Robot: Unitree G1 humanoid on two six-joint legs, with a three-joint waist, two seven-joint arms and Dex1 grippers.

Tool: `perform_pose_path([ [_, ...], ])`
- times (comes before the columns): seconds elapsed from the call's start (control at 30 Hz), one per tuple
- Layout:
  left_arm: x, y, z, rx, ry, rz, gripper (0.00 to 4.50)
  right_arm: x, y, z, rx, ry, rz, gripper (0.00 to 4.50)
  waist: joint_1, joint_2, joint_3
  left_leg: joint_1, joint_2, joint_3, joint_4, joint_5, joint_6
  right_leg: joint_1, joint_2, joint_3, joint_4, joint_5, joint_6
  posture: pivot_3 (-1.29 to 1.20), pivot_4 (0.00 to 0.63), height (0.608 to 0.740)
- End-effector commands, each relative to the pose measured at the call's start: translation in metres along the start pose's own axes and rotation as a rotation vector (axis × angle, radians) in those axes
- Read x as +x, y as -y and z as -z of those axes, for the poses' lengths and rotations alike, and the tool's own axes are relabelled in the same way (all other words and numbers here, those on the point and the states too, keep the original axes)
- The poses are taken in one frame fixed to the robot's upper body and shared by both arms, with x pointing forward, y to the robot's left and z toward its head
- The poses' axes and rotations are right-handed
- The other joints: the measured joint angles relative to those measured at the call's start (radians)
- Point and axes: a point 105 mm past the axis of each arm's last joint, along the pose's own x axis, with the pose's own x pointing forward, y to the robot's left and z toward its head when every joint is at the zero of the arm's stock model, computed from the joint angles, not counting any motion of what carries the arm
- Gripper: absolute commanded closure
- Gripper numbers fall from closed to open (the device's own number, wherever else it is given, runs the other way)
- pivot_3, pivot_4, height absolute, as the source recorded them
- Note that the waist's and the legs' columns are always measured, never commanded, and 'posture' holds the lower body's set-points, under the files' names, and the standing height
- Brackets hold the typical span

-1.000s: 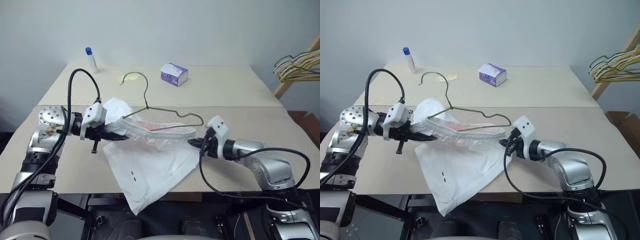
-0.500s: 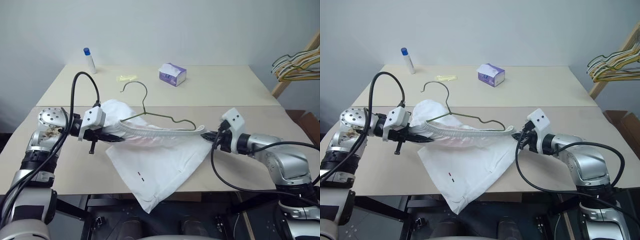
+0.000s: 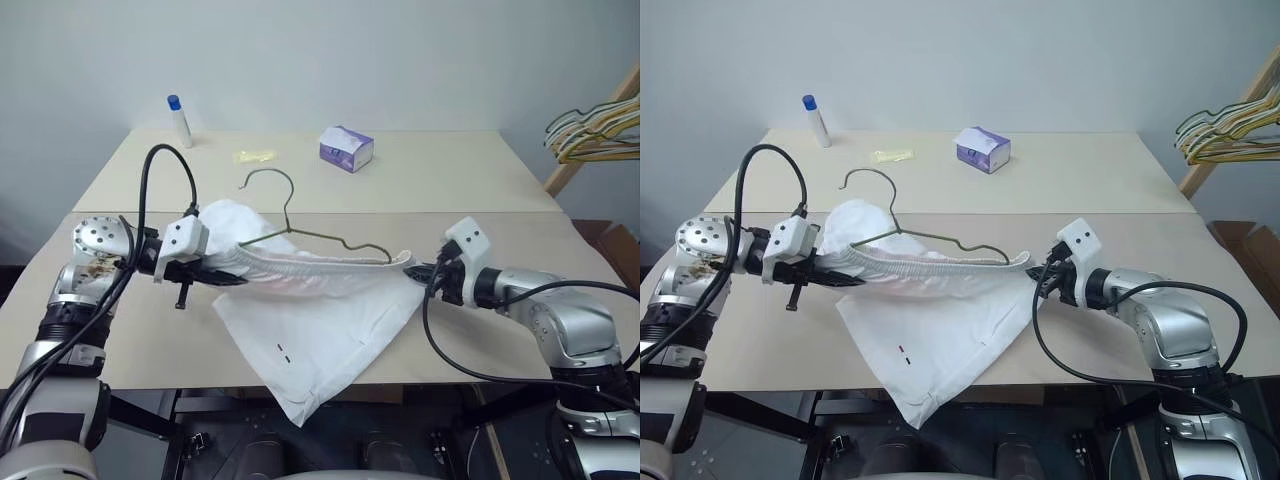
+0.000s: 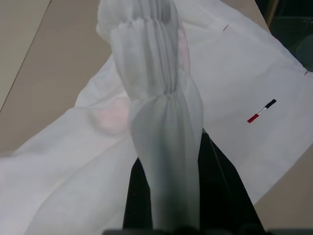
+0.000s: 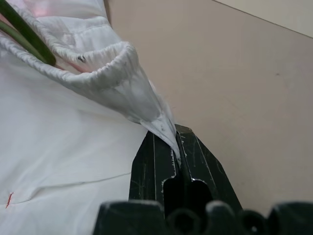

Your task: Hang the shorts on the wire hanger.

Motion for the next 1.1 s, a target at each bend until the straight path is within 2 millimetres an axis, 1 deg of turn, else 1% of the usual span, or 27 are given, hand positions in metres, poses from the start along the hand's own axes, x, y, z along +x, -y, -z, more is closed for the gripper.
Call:
perform_pose_path([
  [0.03, -0.013, -0.005, 0.012, 0.008, -0.098, -0.049, 4.4, -0.017, 0.022, -0.017, -0.034, 0.051, 0.099, 4.47, 0.0, 0.0, 0.0, 0.0, 0.0, 0.0, 0.0, 0.0, 0.0, 0.0, 0.0, 0.0, 0.0, 0.0, 0.0, 0.03, 0.0, 0.74],
  [0.13, -0.008, -0.014, 0.021, 0.015, -0.153, -0.114, 4.4, -0.021, 0.019, -0.025, -0.063, 0.077, 0.089, 4.47, 0.0, 0.0, 0.0, 0.0, 0.0, 0.0, 0.0, 0.0, 0.0, 0.0, 0.0, 0.0, 0.0, 0.0, 0.0, 0.02, 0.0, 0.74],
  [0.2, -0.003, -0.018, 0.022, 0.045, -0.172, -0.143, 4.4, -0.023, 0.014, -0.031, -0.079, 0.1, 0.068, 4.47, 0.003, 0.0, 0.0, 0.0, 0.0, 0.0, 0.0, 0.0, 0.0, 0.0, 0.0, 0.0, 0.0, 0.0, 0.0, 0.02, 0.0, 0.74],
  [0.3, 0.01, -0.021, 0.012, 0.062, -0.124, -0.127, 4.4, -0.023, -0.006, -0.047, -0.129, 0.155, -0.001, 4.47, 0.006, 0.0, 0.0, -0.001, 0.0, 0.0, 0.0, 0.0, 0.0, 0.0, 0.0, 0.0, 0.0, 0.0, 0.0, 0.01, 0.0, 0.74],
  [0.37, 0.019, -0.026, 0.004, 0.057, -0.083, -0.128, 4.4, -0.021, -0.02, -0.053, -0.17, 0.169, -0.039, 4.47, 0.008, 0.0, 0.0, -0.001, 0.0, 0.0, 0.0, 0.0, 0.0, 0.0, 0.0, 0.0, 0.0, 0.0, 0.0, 0.01, 0.0, 0.74],
  [0.43, 0.026, -0.031, -0.003, 0.054, -0.051, -0.14, 4.4, -0.017, -0.033, -0.054, -0.223, 0.167, -0.074, 4.47, 0.009, 0.0, 0.0, 0.0, 0.0, 0.0, 0.0, 0.0, 0.0, 0.0, 0.0, 0.0, 0.0, 0.0, 0.0, 0.01, 0.0, 0.74],
  [0.53, 0.032, -0.038, -0.014, 0.05, -0.008, -0.148, 4.4, -0.013, -0.049, -0.05, -0.294, 0.156, -0.114, 4.47, 0.008, 0.0, 0.0, 0.0, 0.0, 0.0, 0.0, 0.0, 0.0, 0.0, 0.0, 0.0, 0.0, 0.0, 0.0, 0.0, 0.0, 0.74],
  [0.57, 0.033, -0.04, -0.018, 0.045, 0.007, -0.151, 4.4, -0.011, -0.054, -0.047, -0.317, 0.145, -0.124, 4.47, 0.008, 0.0, 0.0, 0.0, 0.0, 0.0, 0.0, 0.0, 0.0, 0.0, 0.0, 0.0, 0.0, 0.0, 0.0, 0.0, 0.0, 0.74],
  [0.63, 0.032, -0.044, -0.025, 0.038, 0.03, -0.155, 4.4, -0.007, -0.054, -0.035, -0.374, 0.104, -0.102, 4.47, 0.005, 0.0, 0.0, -0.001, 0.0, 0.0, 0.0, 0.0, 0.0, 0.0, 0.0, 0.0, 0.0, 0.0, 0.0, -0.01, 0.0, 0.74],
  [0.73, 0.029, -0.047, -0.026, 0.034, 0.03, -0.162, 4.4, -0.004, -0.052, -0.02, -0.441, 0.044, -0.083, 3.81, 0.0, 0.0, 0.0, -0.001, 0.0, 0.0, 0.0, 0.0, 0.0, 0.0, 0.0, 0.0, -0.001, 0.0, 0.0, -0.01, 0.0, 0.74],
  [0.83, 0.028, -0.048, -0.026, 0.035, 0.027, -0.168, 4.4, -0.004, -0.05, -0.016, -0.466, 0.031, -0.078, 2.8, -0.005, 0.0, 0.0, 0.0, 0.0, 0.0, 0.0, 0.0, 0.0, 0.0, 0.0, 0.0, 0.0, 0.0, 0.0, 0.0, 0.0, 0.74],
  [0.87, 0.028, -0.048, -0.026, 0.035, 0.027, -0.17, 4.4, -0.005, -0.049, -0.017, -0.466, 0.034, -0.079, 2.39, -0.007, 0.0, 0.0, 0.0, 0.0, 0.0, 0.0, 0.0, 0.0, 0.0, 0.0, 0.0, 0.0, 0.0, 0.0, 0.0, 0.0, 0.74],
  [1.0, 0.028, -0.049, -0.029, 0.046, 0.034, -0.169, 4.4, -0.01, -0.043, -0.019, -0.473, 0.033, -0.074, 1.05, -0.014, -0.001, 0.0, 0.0, 0.0, 0.0, 0.0, 0.0, 0.0, 0.0, 0.0, 0.0, 0.0, 0.0, 0.0, 0.0, 0.0, 0.74],
  [1.07, 0.028, -0.047, -0.03, 0.056, 0.036, -0.158, 4.4, -0.018, -0.035, -0.03, -0.434, 0.074, -0.063, 0.37, -0.013, -0.001, 0.0, 0.0, 0.0, 0.0, 0.0, 0.0, 0.0, 0.0, 0.0, 0.0, -0.001, 0.0, 0.0, 0.01, 0.0, 0.74],
  [1.1, 0.027, -0.046, -0.03, 0.063, 0.032, -0.147, 4.4, -0.027, -0.029, -0.041, -0.404, 0.114, -0.066, 0.05, -0.012, -0.001, 0.0, -0.001, 0.0, 0.0, 0.0, 0.0, 0.0, 0.0, 0.0, 0.0, -0.001, 0.0, 0.0, 0.01, 0.0, 0.74],
])
